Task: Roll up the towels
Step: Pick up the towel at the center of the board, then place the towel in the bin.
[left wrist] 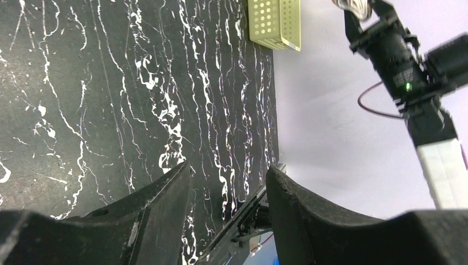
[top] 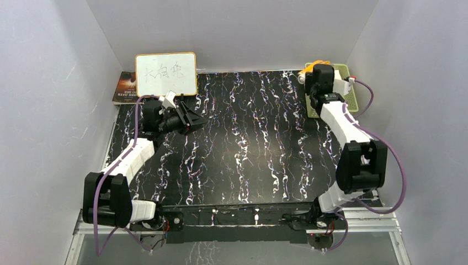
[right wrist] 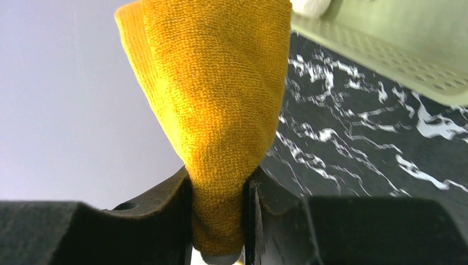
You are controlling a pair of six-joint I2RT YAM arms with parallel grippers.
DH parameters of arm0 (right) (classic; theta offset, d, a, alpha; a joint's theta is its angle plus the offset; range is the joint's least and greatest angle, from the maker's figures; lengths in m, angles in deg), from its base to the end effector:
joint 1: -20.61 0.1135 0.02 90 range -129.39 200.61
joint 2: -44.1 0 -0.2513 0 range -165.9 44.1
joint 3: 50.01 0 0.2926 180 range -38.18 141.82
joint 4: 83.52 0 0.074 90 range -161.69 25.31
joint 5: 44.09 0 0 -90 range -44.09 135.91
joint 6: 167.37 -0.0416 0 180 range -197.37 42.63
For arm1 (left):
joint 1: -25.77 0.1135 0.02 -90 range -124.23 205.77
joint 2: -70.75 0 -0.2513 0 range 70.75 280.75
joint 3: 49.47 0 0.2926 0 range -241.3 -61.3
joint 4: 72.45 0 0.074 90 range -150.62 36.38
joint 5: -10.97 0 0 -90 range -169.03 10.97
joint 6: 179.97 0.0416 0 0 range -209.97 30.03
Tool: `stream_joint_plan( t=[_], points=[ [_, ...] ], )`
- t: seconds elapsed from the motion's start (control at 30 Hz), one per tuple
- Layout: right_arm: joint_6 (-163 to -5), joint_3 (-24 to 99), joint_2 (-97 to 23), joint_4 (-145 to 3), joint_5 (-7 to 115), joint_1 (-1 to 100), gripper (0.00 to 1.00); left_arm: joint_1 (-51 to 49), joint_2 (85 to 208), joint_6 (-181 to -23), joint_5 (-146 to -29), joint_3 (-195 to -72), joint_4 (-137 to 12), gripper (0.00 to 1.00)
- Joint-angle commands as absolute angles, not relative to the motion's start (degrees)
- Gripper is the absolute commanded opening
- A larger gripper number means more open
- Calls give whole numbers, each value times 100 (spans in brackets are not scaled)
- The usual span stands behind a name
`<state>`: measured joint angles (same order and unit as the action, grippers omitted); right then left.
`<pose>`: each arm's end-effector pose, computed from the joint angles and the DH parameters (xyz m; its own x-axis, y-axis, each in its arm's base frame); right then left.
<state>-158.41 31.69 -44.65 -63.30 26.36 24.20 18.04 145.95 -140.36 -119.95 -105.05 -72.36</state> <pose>0.4056 0.0115 0.2770 0.1637 0.9430 -0.2899 0.4887 0.1777 0.8541 0.3240 -0.0715 0.2227 -0.7621 -0.4840 -0.4300 0.1969 0.4594 -0.8661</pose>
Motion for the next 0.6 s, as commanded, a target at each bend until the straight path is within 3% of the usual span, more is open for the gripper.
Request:
stream_joint_plan(
  t=[0.0, 0.2, 0.57],
  points=[
    [-17341, 4417, -5100, -5290, 1818, 2112, 15, 1795, 14295, -13929, -12389, -10539, -6940, 52],
    [-17729, 4867, -6043, -5043, 1959, 1529, 20, 1795, 14292, -13812, -12517, -10436, -6775, 52],
    [-15787, 5669, -7505, -5886, 1951, 1168, 22, 1795, 14543, -13599, -12558, -10388, -6636, 52]
  ],
)
